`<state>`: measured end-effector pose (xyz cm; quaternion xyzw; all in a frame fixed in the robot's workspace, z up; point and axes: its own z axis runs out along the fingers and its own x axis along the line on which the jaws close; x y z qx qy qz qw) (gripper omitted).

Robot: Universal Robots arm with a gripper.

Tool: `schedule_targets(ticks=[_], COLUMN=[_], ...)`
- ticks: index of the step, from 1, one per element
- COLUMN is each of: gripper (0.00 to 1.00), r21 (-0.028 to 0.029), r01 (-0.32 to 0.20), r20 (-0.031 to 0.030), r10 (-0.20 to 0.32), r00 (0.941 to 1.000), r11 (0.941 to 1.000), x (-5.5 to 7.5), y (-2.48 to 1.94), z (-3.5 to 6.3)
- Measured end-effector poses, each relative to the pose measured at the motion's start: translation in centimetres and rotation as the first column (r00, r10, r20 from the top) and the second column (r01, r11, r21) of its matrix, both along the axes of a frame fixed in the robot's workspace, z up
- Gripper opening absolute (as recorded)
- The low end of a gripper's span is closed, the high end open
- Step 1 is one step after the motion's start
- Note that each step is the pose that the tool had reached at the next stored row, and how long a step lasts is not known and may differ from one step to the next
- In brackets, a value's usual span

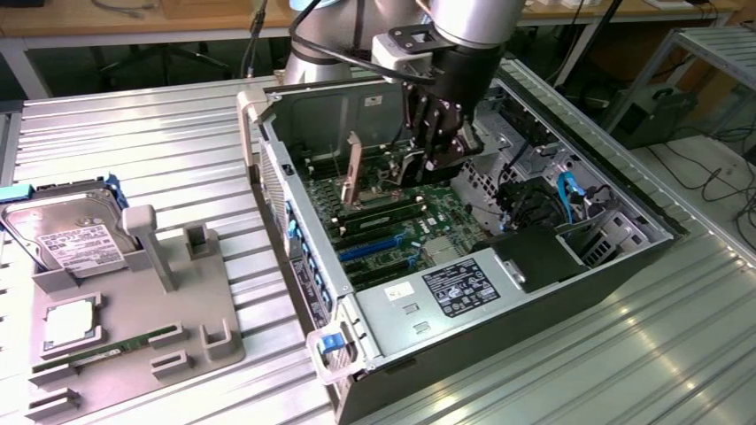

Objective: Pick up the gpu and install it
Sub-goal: 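Insert the gpu into the slot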

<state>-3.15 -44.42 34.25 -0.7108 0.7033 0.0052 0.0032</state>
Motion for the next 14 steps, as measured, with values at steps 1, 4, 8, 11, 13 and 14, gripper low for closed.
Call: schedule_targets(ticks=[1, 4, 8, 11, 13, 14], gripper=[0.27, 0.27, 0.27, 0.27, 0.27, 0.27], r21=[0.0, 0.0, -0.0001, 0.0, 0.0, 0.0], r01=[0.0, 0.0, -0.002, -0.003, -0.003, -0.003], r20=[0.0004, 0.0035, 0.0137, 0.0206, 0.0253, 0.0276], r10=[0.0, 0.0, 0.002, 0.003, 0.003, 0.003], r00=[1.0, 1.0, 0.9999, 0.9998, 0.9997, 0.9996], r11=[1.0, 1.0, 1.0, 1.0, 1.0, 1.0], x=[-0.2, -0.8, -1.0, -1.3, -1.4, -1.4], y=[0.0, 0.04, 0.17, 0.28, 0.32, 0.33], z=[-0.17, -0.71, -1.13, -1.7, -1.9, -1.99])
